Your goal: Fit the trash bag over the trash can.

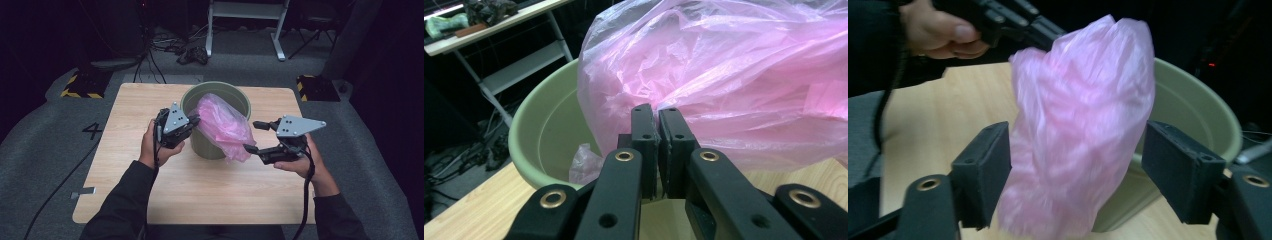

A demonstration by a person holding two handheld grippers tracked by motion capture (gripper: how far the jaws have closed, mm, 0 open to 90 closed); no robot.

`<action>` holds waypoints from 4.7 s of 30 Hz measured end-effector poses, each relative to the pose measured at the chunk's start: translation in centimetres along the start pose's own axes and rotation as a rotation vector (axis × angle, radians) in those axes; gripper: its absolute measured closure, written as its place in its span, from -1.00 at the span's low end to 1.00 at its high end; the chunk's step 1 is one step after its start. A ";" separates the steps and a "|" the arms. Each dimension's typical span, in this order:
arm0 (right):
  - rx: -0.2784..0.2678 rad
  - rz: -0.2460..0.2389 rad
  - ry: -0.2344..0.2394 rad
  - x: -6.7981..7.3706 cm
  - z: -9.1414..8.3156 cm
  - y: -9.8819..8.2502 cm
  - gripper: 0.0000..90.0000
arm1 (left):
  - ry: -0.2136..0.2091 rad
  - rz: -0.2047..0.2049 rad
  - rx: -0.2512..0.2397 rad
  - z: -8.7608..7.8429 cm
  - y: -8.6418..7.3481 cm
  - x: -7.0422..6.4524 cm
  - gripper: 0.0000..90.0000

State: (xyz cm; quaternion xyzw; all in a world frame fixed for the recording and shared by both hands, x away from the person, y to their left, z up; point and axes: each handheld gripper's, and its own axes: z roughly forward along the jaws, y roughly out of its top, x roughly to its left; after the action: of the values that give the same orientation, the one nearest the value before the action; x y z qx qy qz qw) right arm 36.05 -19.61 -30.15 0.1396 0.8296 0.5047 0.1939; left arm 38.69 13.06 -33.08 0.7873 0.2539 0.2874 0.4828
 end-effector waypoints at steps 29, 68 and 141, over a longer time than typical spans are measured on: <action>-0.057 0.053 -0.020 0.5 1.9 -1.1 1.00 | -0.206 0.014 -0.085 -2.5 1.1 -5.5 -0.19; -0.065 0.057 -0.084 0.8 1.8 -1.1 1.00 | -0.116 0.029 -0.091 -4.4 -0.1 -5.3 -0.01; 0.023 0.006 -0.188 0.3 3.6 1.5 0.86 | -0.022 0.133 0.023 -1.9 -0.9 -5.4 1.00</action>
State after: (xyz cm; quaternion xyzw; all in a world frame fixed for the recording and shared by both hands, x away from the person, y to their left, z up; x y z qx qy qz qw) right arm 37.49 -15.95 -30.34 0.1910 0.8131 0.4803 0.2679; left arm 33.43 10.91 -34.30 0.8110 0.1991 0.3071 0.4565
